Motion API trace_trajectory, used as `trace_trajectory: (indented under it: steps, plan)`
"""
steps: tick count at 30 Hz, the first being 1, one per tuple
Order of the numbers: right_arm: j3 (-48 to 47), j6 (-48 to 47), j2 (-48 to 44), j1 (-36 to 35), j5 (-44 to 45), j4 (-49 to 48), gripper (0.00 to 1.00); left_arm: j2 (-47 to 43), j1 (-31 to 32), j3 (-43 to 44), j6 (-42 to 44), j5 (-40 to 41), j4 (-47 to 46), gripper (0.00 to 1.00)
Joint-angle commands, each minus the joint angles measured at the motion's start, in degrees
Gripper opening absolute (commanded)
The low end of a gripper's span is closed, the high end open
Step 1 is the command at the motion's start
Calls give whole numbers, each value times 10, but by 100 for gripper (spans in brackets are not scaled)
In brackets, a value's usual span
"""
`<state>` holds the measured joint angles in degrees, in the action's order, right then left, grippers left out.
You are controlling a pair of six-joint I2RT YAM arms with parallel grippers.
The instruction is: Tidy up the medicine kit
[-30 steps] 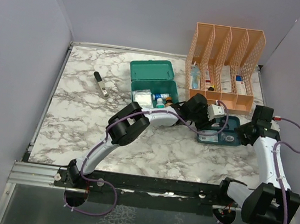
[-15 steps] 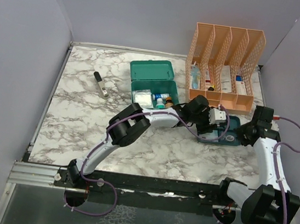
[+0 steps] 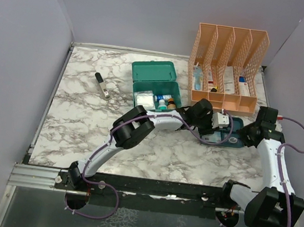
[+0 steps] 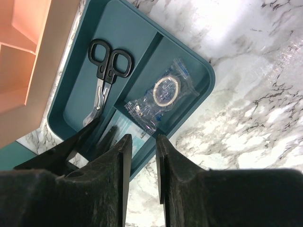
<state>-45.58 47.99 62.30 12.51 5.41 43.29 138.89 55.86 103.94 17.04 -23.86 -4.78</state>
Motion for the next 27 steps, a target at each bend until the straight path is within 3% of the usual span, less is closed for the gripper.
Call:
trace_trajectory:
  steps: [1, 5, 11, 14, 18, 27]
  plan:
    - [-19, -11, 2, 5, -5, 0, 27, 0, 2, 1, 8, 21, 10, 26]
    - [-18, -13, 0, 5, -5, -4, 26, -36, 2, -47, 5, 20, -1, 19]
    - [-10, -25, -5, 5, -7, -13, 26, -85, 2, -106, -15, 18, -2, 19]
    - [-3, -33, -5, 5, -18, -20, 26, -104, 2, -120, -24, 20, 2, 25]
    - [6, -37, -1, 5, -35, -27, 26, -108, 2, -78, -18, 5, 66, 31]
    - [9, -44, 5, 5, -50, -28, 26, -113, 3, -43, -20, 6, 51, 53]
